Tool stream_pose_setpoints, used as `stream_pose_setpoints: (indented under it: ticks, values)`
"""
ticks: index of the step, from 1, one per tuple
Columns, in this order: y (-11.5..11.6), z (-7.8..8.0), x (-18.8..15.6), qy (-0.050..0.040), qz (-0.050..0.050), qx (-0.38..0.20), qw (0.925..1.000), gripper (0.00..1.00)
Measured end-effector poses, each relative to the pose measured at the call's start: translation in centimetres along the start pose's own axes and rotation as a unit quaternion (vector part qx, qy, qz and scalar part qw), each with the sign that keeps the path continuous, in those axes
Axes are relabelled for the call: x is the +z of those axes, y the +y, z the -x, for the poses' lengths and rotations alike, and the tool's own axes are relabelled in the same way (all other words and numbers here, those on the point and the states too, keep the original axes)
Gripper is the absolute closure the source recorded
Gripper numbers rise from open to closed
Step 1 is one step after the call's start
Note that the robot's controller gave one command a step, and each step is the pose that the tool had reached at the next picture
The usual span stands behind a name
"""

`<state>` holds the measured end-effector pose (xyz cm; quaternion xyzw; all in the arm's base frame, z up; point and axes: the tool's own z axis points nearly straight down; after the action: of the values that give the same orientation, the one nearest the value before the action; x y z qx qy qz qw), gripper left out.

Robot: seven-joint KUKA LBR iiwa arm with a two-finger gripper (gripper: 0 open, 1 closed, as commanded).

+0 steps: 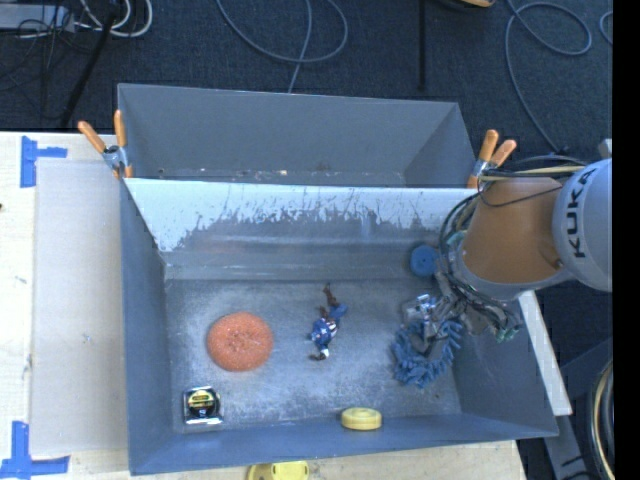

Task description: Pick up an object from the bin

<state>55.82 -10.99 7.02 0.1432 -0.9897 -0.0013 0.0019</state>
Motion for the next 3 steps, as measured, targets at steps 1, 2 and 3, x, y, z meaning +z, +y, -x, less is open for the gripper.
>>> stream_pose_setpoints:
  ticks: [1,2,3]
  values:
    - [0.01,0.00,0.00,0.0000,0.000,0.000,1.0000,1.00]
    - [-0.39,-0.71,-0.03,-0.0024,0.000,-0.002,1.0000,1.00]
    - [-0.41,-0.89,-0.09,-0.0020,-0.001,-0.004,1.0000,0.00]
